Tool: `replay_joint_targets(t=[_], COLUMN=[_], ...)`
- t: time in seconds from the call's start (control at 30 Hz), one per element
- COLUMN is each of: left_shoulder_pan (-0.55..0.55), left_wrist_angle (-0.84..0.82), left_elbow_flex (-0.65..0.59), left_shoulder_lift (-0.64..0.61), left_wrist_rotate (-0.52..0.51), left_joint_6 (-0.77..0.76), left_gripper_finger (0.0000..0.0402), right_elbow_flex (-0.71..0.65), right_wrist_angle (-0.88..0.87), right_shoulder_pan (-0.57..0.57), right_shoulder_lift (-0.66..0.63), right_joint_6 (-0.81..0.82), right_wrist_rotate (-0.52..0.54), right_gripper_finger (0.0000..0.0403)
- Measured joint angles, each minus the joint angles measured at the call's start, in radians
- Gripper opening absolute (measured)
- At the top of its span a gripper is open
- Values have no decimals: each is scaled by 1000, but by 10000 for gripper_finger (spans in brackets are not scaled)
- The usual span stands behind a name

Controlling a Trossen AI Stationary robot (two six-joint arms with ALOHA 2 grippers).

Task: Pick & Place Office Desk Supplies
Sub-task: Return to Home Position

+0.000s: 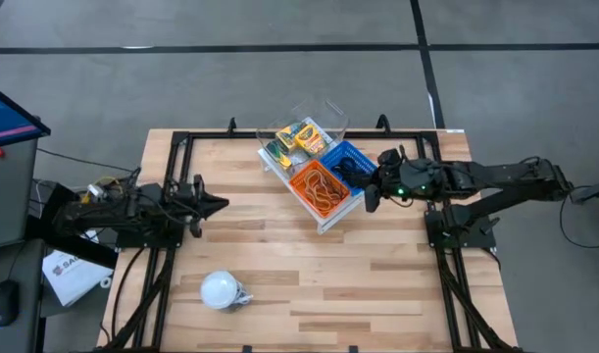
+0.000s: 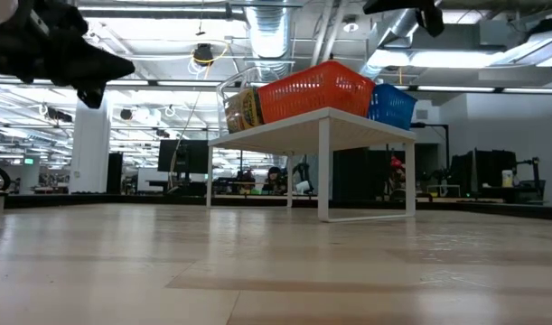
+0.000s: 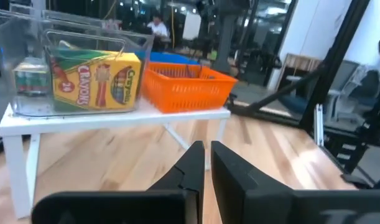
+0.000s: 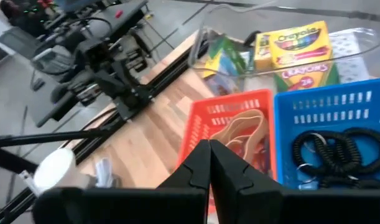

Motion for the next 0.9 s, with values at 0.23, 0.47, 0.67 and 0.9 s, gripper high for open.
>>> replay_joint_targets(t=[0.23, 0.47, 0.67, 0.9], left_shoulder_pan=[-5, -5, -5, -5], left_wrist_angle=[20, 33, 42, 68], left_elbow_flex=[-61, -63, -64, -65], left_shoulder_lift=[-20, -8, 49, 114], left_wrist_rotate=[40, -40, -60, -61], left_joint_6=[-3, 38, -110, -110], left_gripper_finger=[17, 17, 17, 17], right_elbow_flex=[0, 0, 0, -144], right_wrist_angle=[3, 0, 0, 220], right_shoulder_pan=[51, 69, 70, -19], right_shoulder_lift=[-10, -8, -3, -31], right_joint_6=[2, -14, -92, -309], right_wrist_rotate=[54, 54, 50, -142], right_gripper_finger=[0, 0, 0, 0])
